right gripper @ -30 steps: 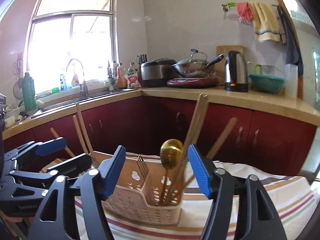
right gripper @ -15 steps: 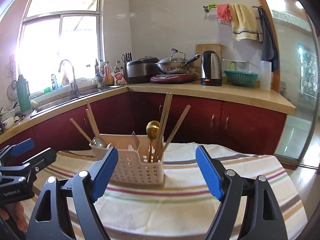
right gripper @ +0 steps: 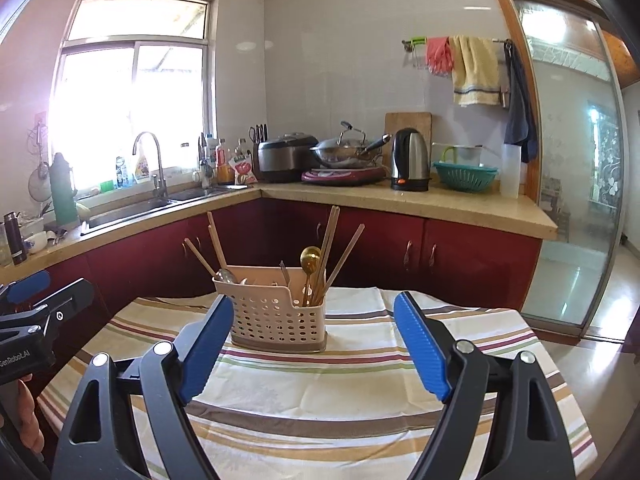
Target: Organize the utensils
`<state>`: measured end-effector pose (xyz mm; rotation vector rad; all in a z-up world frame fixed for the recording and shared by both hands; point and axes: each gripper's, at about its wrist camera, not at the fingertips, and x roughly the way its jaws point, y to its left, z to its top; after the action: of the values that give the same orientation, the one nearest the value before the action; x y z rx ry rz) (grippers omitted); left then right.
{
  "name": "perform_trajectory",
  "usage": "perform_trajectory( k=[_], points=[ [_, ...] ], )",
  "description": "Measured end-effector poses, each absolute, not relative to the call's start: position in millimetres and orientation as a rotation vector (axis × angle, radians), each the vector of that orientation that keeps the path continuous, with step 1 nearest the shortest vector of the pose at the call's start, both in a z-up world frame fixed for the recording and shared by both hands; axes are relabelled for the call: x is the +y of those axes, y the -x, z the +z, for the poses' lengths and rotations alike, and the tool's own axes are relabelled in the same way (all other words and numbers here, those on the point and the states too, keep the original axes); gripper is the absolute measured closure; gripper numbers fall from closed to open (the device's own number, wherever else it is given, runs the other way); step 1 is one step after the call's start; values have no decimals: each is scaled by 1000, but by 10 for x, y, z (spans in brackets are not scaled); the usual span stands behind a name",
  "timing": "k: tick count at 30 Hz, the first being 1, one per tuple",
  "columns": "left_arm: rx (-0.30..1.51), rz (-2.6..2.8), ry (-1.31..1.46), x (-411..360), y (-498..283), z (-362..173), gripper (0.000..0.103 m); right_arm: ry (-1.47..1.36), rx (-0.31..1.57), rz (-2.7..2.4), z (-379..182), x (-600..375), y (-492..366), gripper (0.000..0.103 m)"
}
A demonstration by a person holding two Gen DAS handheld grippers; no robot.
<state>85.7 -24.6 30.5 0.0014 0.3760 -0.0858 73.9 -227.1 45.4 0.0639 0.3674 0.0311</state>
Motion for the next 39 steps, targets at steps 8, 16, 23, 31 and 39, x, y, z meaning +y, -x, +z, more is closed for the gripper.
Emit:
perform_trajectory(
  k=[8, 16, 23, 31, 39],
  points=[
    [339, -87, -1, -250, -600, 424, 4, -51, 338, 34, 528, -2226, -541, 23],
    [329, -80, 11, -214, -517, 451, 4, -45, 321, 35, 561, -2185, -450, 23],
    [332, -75, 28, -143, -492, 442, 4, -38, 318, 39, 560, -2143, -417, 22],
    [337, -63, 36, -89, -478, 432, 4, -35, 320, 42, 564, -2131, -393, 22],
    [356, -49, 30, -78, -508, 433, 4, -34, 324, 43, 580, -2131, -381, 22]
  ],
)
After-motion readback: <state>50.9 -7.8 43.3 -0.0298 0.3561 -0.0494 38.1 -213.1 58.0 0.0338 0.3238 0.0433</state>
